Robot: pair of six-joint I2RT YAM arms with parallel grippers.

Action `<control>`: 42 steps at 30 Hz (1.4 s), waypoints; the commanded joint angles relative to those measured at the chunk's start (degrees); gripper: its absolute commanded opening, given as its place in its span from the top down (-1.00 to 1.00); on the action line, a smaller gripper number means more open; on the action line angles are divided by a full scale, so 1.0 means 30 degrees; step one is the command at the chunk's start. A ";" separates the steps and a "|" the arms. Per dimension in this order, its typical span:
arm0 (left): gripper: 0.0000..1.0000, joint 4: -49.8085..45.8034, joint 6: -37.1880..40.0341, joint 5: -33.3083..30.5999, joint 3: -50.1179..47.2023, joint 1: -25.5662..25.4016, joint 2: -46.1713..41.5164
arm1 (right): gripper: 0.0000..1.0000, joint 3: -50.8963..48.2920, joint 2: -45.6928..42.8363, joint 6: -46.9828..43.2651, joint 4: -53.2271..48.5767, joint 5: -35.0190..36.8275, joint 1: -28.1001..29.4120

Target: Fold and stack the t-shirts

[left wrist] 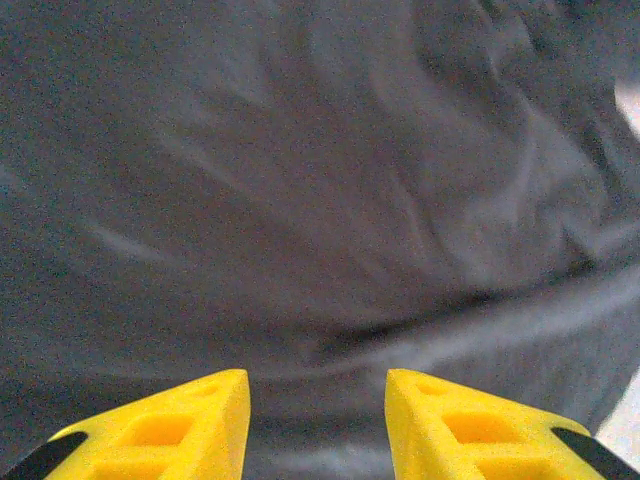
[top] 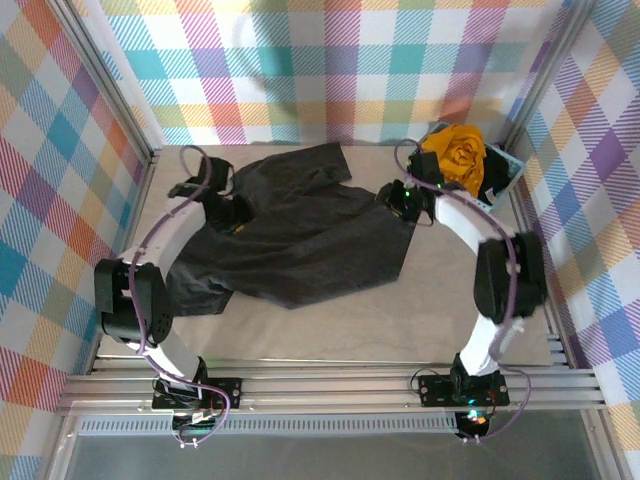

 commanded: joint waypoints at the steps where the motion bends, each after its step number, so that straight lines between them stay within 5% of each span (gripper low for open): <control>1: 0.22 -0.1251 0.1911 0.0548 -0.0505 -0.2641 -0.0041 | 0.14 -0.4029 -0.2927 0.1325 -0.1055 0.0931 0.0060; 5: 0.22 -0.0375 0.1401 0.0557 -0.3332 -0.4775 -0.1092 | 0.13 -0.7781 -0.5742 0.1869 -0.1729 0.0198 0.0095; 10: -0.15 -0.1414 0.0866 0.0111 -0.5891 -0.6249 -0.3309 | 0.09 -0.9295 -0.5619 0.1093 -0.0649 -0.0882 0.0091; 15: -0.33 0.0936 -0.3460 0.1243 -0.9841 -0.6273 -0.5539 | 0.11 -0.8764 -0.3431 0.0327 0.0230 -0.1648 -0.0092; 21: -0.30 0.5297 -0.8043 0.1428 -1.2177 -0.6397 -0.4942 | 0.30 -0.7830 -0.1746 -0.0225 -0.0161 -0.2006 -0.0082; 28: 0.06 0.7052 -0.8311 -0.0010 -1.1647 -0.6412 -0.2922 | 0.70 -0.7547 -0.1779 -0.0676 0.0188 -0.1445 -0.0082; 36: 1.00 0.6733 -0.8190 -0.2284 -1.0732 -0.6397 -0.3312 | 1.00 -0.7217 -0.4240 -0.0912 -0.1511 -0.1169 -0.0035; 42: 1.00 0.4410 -0.7389 -0.3034 -1.0015 -0.6370 -0.6001 | 1.00 -0.5987 -0.6451 -0.1571 -0.3889 -0.1656 -0.0023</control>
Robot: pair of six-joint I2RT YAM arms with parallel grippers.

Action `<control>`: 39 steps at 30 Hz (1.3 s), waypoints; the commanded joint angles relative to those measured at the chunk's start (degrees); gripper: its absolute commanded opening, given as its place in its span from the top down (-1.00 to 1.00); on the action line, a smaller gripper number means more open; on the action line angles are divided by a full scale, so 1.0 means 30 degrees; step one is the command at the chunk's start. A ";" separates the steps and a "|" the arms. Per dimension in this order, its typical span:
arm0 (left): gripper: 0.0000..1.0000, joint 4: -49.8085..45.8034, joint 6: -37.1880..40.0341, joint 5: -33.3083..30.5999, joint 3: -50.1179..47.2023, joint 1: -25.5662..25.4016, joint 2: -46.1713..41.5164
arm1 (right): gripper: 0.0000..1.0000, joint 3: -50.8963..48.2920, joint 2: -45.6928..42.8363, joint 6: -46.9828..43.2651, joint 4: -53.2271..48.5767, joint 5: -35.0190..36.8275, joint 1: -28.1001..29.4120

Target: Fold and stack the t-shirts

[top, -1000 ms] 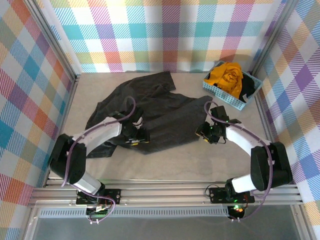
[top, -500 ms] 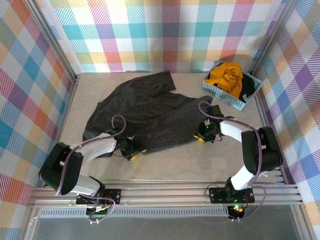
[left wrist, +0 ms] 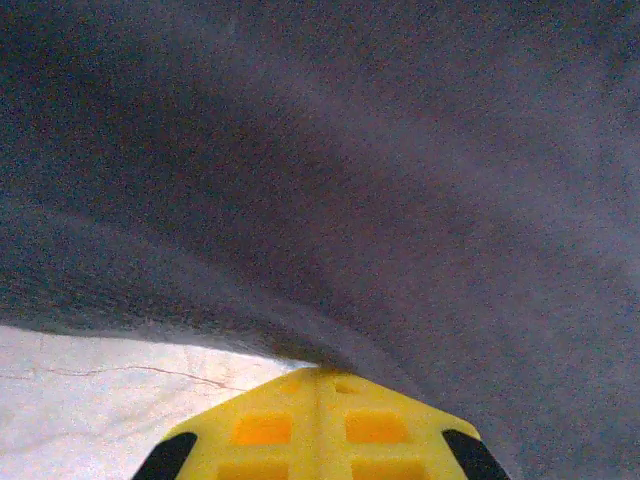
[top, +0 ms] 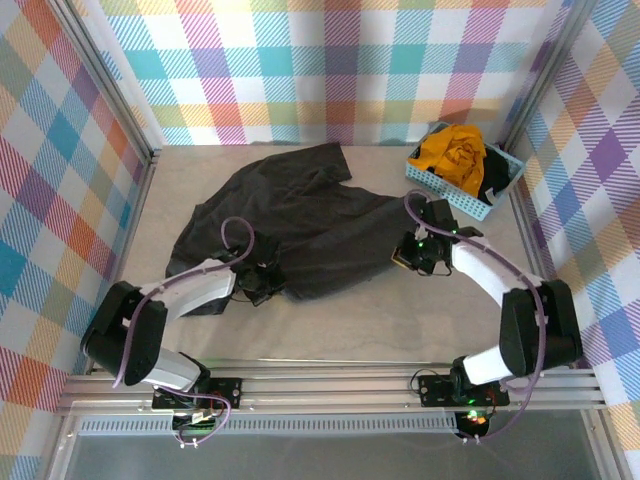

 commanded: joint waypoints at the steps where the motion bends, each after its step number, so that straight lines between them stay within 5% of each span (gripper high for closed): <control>1: 1.00 -0.1379 0.0620 -0.1106 0.0789 -0.0059 -0.2184 | 1.00 0.1232 -0.1057 -0.0807 -0.2145 -0.0499 -0.0037; 14: 0.97 -0.3677 0.1114 -0.0352 0.1520 0.0061 -0.4319 | 1.00 0.3830 -0.1638 -0.0896 -0.6295 -0.1937 -0.0037; 28: 0.95 -0.2649 0.2457 -0.1287 0.3500 0.0563 -0.0879 | 1.00 1.3783 1.0761 0.0301 -0.5463 0.0308 -0.0350; 34: 0.87 -0.3136 0.3477 -0.1371 0.4895 0.0586 0.0858 | 0.47 1.7298 1.5218 0.0919 -0.5524 -0.0162 -0.1107; 39: 0.56 -0.3640 0.4359 -0.0713 0.5074 0.0420 0.1291 | 0.10 1.5639 1.2995 -0.0050 -0.4332 0.0347 -0.1151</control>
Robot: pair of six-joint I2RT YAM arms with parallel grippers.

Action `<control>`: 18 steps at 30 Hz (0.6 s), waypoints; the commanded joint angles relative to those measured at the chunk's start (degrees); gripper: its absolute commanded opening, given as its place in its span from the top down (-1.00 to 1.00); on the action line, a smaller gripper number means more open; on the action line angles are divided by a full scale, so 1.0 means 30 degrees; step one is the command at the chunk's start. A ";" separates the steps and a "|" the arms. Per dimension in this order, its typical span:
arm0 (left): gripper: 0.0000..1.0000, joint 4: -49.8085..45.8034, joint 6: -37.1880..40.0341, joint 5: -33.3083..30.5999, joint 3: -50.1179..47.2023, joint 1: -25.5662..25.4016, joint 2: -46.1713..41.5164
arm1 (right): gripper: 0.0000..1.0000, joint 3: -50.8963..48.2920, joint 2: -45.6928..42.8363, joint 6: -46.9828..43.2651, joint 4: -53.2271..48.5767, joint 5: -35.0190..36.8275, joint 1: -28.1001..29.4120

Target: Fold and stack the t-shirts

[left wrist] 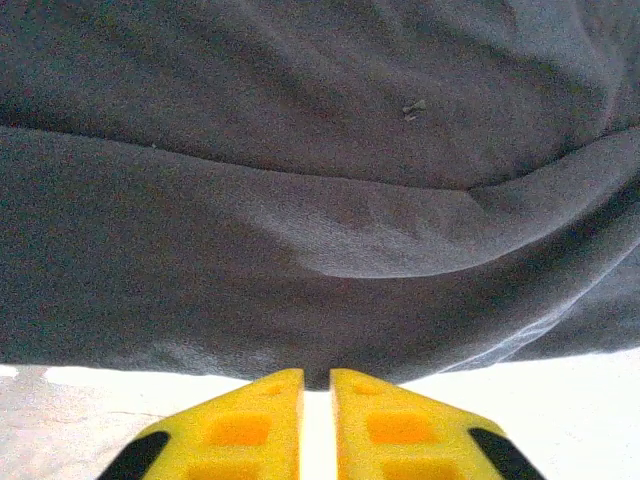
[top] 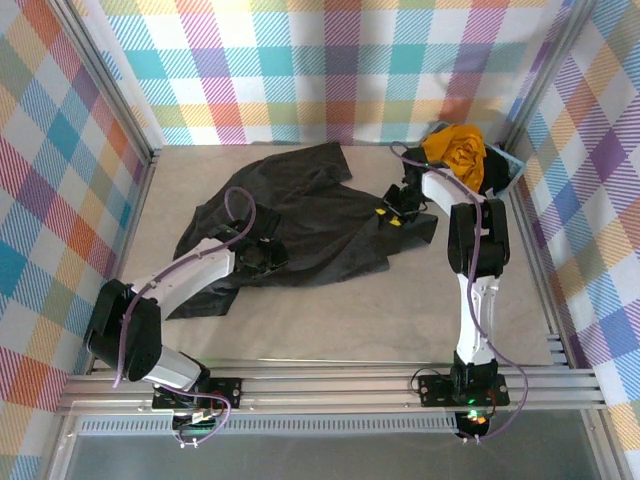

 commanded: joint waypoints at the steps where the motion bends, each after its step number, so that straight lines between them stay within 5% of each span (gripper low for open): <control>1: 0.51 -0.0677 0.1171 0.0397 0.0325 -0.0118 0.0225 | 0.07 -0.1742 -0.3265 -0.0548 0.0766 0.0440 0.0036; 10: 0.28 0.1160 0.1504 0.2228 -0.0614 -0.0291 0.0318 | 0.15 -1.1742 -0.8516 -0.2834 0.5034 -0.3517 0.0297; 18: -0.10 0.9271 0.1127 0.5854 -0.3799 -0.0313 -0.2928 | 0.20 -1.3364 -0.7357 -0.4954 0.6053 -0.4431 0.0357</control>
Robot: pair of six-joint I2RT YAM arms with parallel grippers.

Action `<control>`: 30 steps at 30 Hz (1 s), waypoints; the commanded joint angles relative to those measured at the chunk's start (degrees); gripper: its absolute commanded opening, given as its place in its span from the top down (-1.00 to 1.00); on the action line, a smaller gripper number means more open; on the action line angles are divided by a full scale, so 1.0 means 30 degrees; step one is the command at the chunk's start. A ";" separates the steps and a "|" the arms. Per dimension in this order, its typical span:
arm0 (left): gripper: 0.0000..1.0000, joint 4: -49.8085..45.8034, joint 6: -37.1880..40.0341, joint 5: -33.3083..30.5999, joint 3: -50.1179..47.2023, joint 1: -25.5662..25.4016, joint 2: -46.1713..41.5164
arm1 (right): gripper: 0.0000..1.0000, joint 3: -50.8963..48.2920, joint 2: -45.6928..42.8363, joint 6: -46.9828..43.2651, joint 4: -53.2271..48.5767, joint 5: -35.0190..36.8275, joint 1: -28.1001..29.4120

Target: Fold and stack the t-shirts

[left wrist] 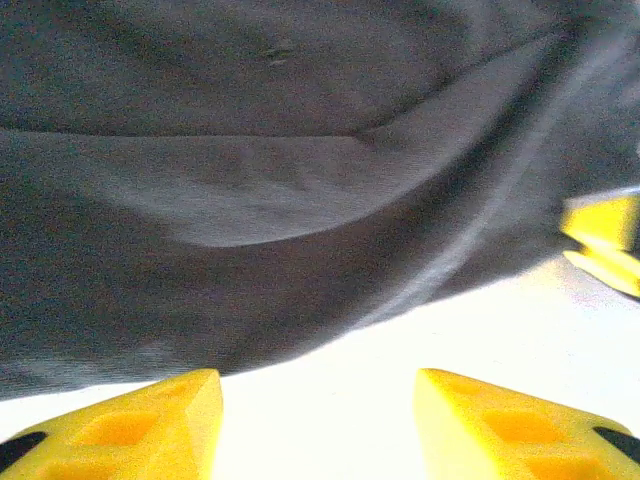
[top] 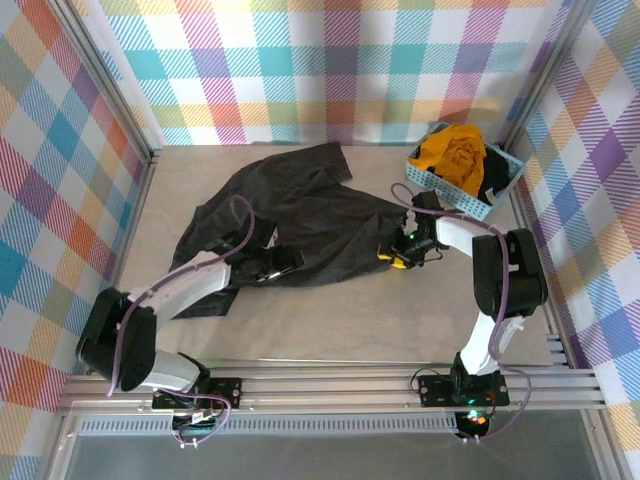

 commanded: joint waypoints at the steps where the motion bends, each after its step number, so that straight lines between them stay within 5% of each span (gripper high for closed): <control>1: -0.11 0.4303 0.0092 0.2447 -0.0860 -0.0138 -0.1364 | 0.21 -0.0262 0.0365 -0.1286 0.1329 -0.1161 0.0075; 17: -0.07 0.2200 0.0499 0.2687 -0.1396 -0.0138 -0.2266 | 0.92 -0.0758 -0.1907 -0.0335 -0.0767 -0.0208 0.0488; 30: -0.06 0.1702 0.0828 0.2627 -0.1416 -0.0136 -0.2266 | 1.00 -0.2963 -0.7910 0.2836 -0.5450 -0.0251 0.2926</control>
